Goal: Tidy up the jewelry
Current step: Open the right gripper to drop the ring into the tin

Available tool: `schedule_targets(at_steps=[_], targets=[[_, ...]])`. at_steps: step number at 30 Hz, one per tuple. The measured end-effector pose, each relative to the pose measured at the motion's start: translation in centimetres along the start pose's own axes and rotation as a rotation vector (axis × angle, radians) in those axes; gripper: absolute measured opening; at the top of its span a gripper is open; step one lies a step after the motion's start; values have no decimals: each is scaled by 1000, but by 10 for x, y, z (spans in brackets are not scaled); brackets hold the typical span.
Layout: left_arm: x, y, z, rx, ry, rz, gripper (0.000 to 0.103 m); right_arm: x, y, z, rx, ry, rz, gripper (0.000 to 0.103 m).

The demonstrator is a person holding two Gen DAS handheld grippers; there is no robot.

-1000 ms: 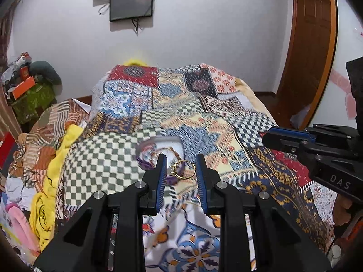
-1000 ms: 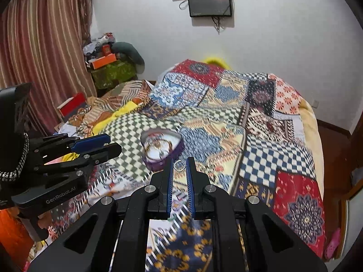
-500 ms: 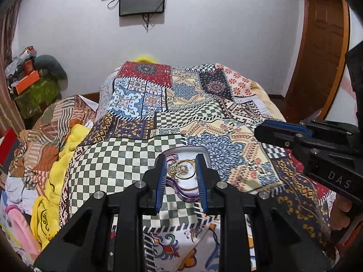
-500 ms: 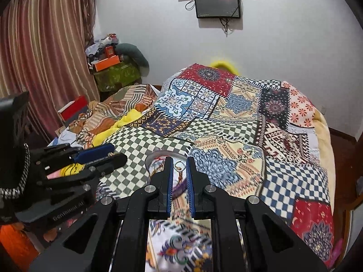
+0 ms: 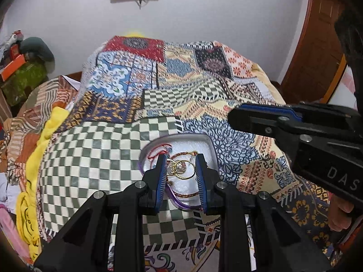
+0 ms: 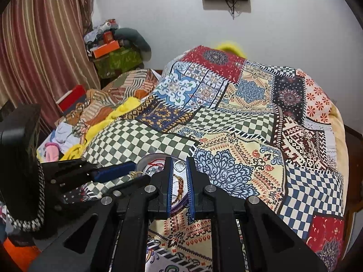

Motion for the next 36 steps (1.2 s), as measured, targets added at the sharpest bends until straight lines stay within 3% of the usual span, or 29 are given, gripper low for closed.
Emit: schedule_targets(at_steps=[14, 18, 23, 26, 36], targets=[[-4, 10, -13, 15, 6, -33, 26, -3, 5, -34, 80, -30, -13, 10], [-2, 11, -14, 10, -1, -25, 36, -9, 6, -40, 109, -53, -44, 10], [-1, 11, -13, 5, -13, -28, 36, -15, 6, -43, 144, -97, -95, 15], [-1, 11, -9, 3, -21, -28, 36, -17, 6, -39, 136, -98, -108, 21], [1, 2, 33, -45, -51, -3, 36, -14, -3, -4, 74, -75, -98, 21]])
Point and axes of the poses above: each gripper's, at about its wrist camera, not at the fingertips, and z roughly against the way its jaws point, x to its left, y to its underside, the point moved 2 cm from there along -z, roughly the way its jaws point, and after that the axes turned 2 degrees about -x, right-handed, at the moved point
